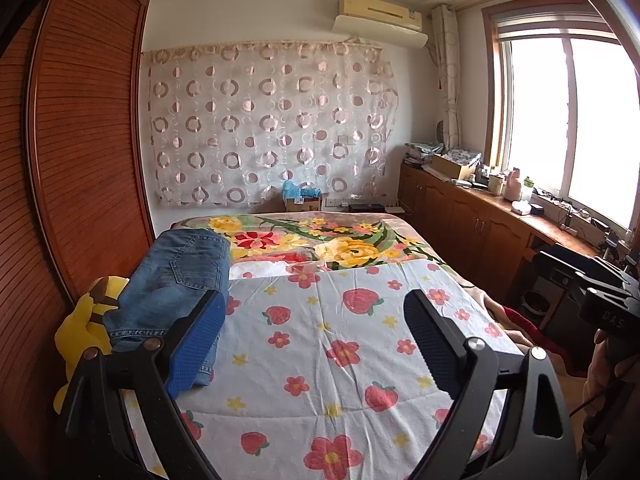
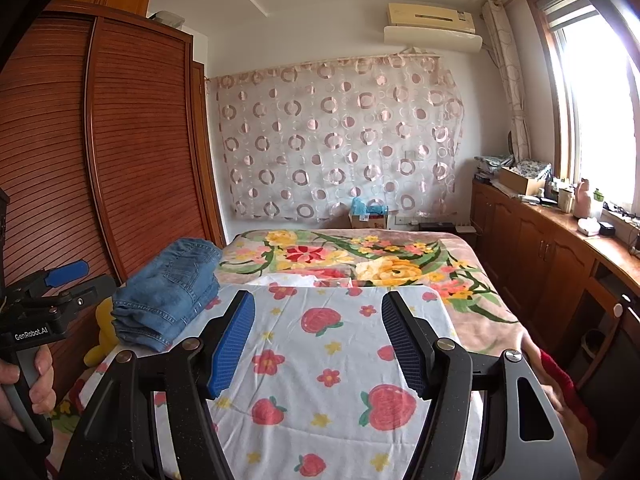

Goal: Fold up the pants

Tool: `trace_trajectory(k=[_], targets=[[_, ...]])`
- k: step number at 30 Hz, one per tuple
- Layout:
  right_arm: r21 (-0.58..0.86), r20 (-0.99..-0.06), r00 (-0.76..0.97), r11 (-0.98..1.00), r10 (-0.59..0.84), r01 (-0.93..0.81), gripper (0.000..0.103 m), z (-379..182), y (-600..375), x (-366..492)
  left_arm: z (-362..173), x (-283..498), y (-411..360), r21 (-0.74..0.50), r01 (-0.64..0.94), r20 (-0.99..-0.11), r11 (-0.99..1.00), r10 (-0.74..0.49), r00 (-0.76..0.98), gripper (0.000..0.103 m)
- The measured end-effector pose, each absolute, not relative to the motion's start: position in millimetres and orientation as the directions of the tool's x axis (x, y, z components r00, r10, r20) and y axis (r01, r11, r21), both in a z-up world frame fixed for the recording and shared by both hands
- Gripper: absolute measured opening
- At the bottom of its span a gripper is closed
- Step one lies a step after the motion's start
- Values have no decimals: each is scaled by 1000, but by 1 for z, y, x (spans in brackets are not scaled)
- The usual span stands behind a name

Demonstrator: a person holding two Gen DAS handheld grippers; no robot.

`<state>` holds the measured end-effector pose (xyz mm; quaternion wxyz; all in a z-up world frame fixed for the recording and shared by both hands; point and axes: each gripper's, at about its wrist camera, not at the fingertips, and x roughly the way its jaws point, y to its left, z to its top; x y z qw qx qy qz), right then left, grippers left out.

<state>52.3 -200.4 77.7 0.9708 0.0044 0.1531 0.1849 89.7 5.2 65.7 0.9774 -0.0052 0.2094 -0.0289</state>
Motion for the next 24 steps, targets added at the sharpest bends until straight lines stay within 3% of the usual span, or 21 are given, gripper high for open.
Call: trace_trajectory(k=[24], targets=[[65, -295, 881, 928, 369, -367, 68, 74, -203, 57, 70, 85, 0, -26, 50, -400, 998, -56, 915, 91]])
